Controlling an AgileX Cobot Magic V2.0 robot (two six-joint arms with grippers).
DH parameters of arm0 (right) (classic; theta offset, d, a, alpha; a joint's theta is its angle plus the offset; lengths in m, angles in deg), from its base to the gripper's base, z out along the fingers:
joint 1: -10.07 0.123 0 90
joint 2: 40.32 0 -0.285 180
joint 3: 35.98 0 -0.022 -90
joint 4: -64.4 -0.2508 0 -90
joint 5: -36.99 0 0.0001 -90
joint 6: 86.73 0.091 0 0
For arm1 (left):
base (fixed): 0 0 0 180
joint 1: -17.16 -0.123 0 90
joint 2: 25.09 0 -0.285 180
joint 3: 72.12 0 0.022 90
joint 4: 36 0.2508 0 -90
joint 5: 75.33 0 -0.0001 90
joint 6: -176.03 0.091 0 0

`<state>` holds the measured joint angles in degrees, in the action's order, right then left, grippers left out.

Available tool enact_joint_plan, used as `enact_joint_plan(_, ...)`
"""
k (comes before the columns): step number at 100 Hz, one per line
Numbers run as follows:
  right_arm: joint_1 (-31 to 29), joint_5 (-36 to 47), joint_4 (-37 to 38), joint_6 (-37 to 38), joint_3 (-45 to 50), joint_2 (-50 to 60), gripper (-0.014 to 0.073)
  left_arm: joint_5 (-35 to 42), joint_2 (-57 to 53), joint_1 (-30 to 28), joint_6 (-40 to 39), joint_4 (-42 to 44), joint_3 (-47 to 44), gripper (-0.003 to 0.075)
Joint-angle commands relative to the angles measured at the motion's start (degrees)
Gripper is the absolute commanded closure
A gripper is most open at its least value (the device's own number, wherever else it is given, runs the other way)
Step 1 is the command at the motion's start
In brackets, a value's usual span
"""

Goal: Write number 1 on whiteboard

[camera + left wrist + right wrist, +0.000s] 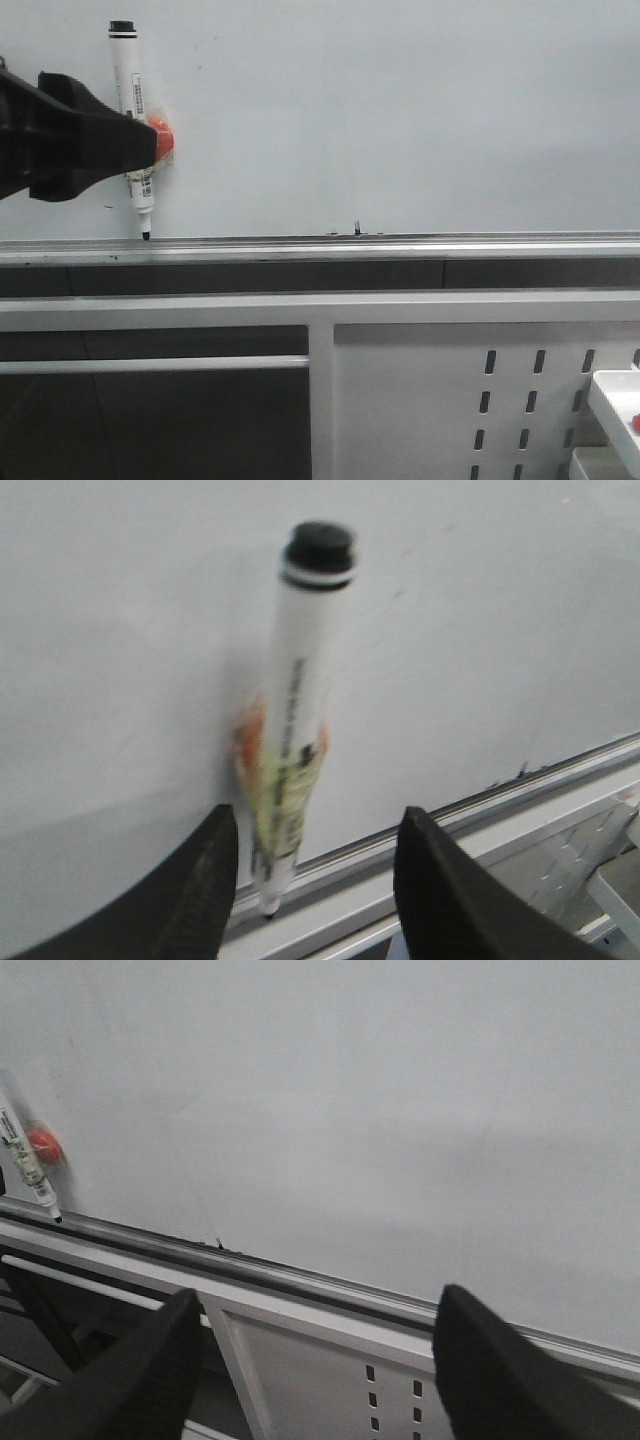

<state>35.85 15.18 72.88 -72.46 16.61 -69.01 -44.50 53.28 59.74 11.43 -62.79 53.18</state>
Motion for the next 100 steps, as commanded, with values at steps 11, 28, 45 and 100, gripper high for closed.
enact_joint_plan(11, -0.3, 3.9, 1.2, -0.1, -2.2, -0.8, 0.0149, 8.6, 0.6, 1.0, 0.1, -6.7, 1.7, 0.0398)
enact_joint_plan(28, -0.3, 3.9, 1.2, -0.1, -2.2, -0.8, 0.0149, 8.8, 1.7, 1.0, -1.0, -7.9, 1.7, 0.0398)
enact_joint_plan(45, -0.3, 3.9, 1.2, -0.1, -2.2, -0.8, 0.0149, 9.1, 3.4, 1.0, -5.6, -7.8, 1.7, 0.0398)
enact_joint_plan(100, -0.3, 3.9, 1.2, -0.1, -2.2, -0.8, 0.0149, 10.4, 4.1, 1.0, -5.7, -6.4, 2.7, 0.0398)
